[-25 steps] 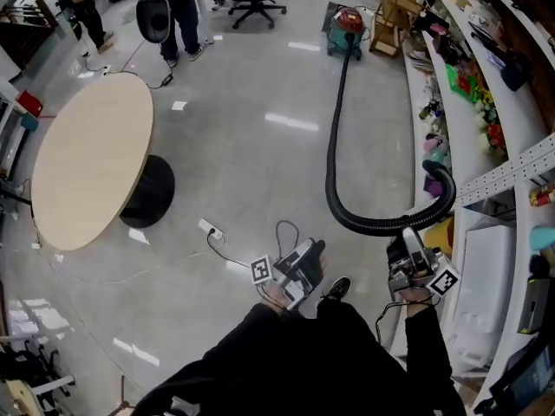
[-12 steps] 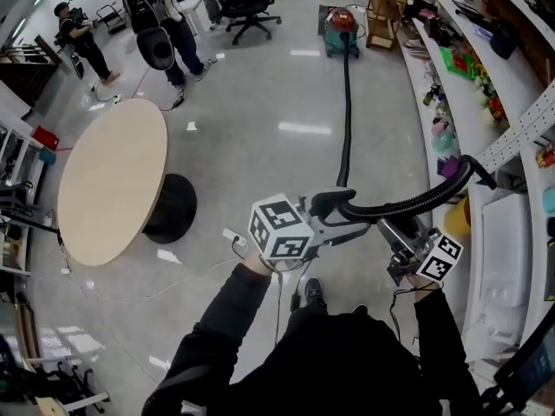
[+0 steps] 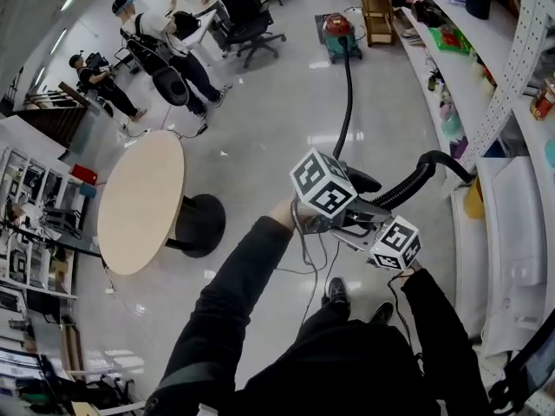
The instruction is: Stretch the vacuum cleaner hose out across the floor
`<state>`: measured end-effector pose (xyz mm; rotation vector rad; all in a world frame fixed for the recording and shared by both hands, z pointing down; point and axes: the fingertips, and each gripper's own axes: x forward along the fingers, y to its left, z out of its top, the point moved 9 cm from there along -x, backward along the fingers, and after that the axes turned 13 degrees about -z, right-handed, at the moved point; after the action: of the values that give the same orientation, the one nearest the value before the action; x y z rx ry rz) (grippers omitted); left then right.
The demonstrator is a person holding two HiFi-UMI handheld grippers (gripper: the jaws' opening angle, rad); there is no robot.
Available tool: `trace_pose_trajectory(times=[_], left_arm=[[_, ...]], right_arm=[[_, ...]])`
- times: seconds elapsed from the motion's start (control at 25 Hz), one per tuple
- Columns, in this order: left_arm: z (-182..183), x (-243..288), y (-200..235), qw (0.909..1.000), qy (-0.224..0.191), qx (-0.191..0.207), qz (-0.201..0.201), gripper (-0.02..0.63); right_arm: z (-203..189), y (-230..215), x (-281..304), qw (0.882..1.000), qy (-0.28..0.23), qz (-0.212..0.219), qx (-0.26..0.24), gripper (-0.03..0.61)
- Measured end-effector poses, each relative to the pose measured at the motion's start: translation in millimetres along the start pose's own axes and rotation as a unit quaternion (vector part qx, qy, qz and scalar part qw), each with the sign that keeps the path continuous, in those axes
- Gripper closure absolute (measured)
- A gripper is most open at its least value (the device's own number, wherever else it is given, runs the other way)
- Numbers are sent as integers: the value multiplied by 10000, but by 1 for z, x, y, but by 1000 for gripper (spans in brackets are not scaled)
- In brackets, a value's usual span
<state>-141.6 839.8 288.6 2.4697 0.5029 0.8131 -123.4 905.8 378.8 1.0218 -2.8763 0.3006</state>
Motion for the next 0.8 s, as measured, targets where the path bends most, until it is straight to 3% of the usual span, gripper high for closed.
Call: trace_pose_trajectory(times=[0.28, 0.44, 0.52, 0.6, 0.72, 0.8], left_arm=[[-12, 71, -20, 9997, 138, -96, 176, 327], [-28, 77, -34, 9971, 583, 424, 245, 334], [-30, 77, -35, 9964, 712, 394, 255, 334], [-31, 69, -33, 9988, 429, 173, 162, 334], [-32, 52, -29, 9991, -375, -218, -1, 334], [-36, 49, -24, 9978, -560, -347, 33, 331]], right_arm=[[-44, 6, -49, 9924, 614, -56, -1065, 407], [-69, 19, -55, 9685, 1294, 89, -2127, 414], [-75, 20, -55, 9601, 1490, 99, -2366, 414], [-77, 21, -52, 9516, 1647, 69, -2595, 414], [-79, 28, -45, 9311, 1910, 118, -3106, 417], [-82, 33, -38, 9181, 2058, 189, -3383, 422]])
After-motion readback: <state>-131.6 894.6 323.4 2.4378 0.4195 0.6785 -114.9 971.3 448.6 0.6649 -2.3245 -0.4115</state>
